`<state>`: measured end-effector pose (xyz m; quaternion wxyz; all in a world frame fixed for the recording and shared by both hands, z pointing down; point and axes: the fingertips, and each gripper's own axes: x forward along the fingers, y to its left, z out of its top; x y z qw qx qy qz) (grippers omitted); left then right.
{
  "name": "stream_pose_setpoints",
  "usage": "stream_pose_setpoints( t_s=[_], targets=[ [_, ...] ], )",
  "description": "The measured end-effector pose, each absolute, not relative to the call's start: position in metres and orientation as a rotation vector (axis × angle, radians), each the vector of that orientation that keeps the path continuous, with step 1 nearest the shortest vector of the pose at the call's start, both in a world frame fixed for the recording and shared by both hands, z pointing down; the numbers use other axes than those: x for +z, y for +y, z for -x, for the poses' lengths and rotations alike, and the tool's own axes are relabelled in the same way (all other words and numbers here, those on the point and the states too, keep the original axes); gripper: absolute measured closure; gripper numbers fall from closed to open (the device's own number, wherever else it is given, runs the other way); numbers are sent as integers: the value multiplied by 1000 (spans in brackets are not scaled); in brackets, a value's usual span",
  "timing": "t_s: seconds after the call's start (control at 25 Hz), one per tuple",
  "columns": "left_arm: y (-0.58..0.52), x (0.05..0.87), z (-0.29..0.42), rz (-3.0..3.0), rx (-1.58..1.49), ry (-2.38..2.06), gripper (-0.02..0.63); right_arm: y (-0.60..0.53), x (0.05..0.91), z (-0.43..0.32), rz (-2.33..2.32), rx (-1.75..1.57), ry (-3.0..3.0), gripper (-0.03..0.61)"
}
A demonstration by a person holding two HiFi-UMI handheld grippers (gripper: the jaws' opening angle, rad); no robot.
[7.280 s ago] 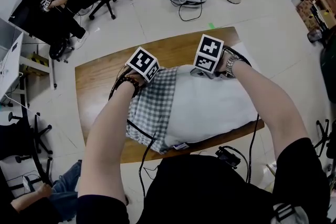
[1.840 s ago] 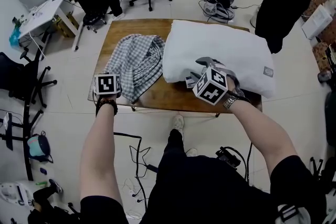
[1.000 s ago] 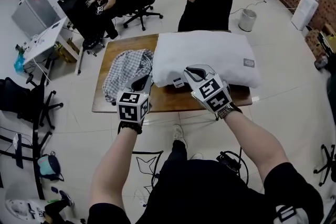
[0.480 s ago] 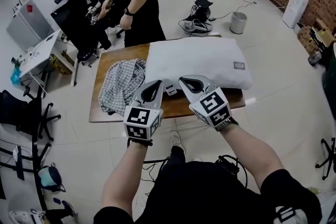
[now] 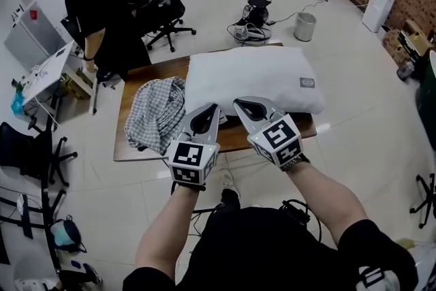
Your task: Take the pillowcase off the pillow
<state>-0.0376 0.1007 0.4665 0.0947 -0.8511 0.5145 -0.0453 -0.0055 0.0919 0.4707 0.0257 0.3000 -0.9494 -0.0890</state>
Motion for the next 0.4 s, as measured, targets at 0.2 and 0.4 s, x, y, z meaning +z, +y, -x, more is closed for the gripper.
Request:
stream_pose_setpoints(
  t_s=[0.2, 0.4],
  targets=[
    [98, 466, 33, 2525, -142, 1518, 611, 92, 473, 5, -932, -274, -2933, 578],
    [94, 469, 34, 2521, -155, 1522, 611, 89, 472, 5, -939, -278, -2938, 578]
  ],
)
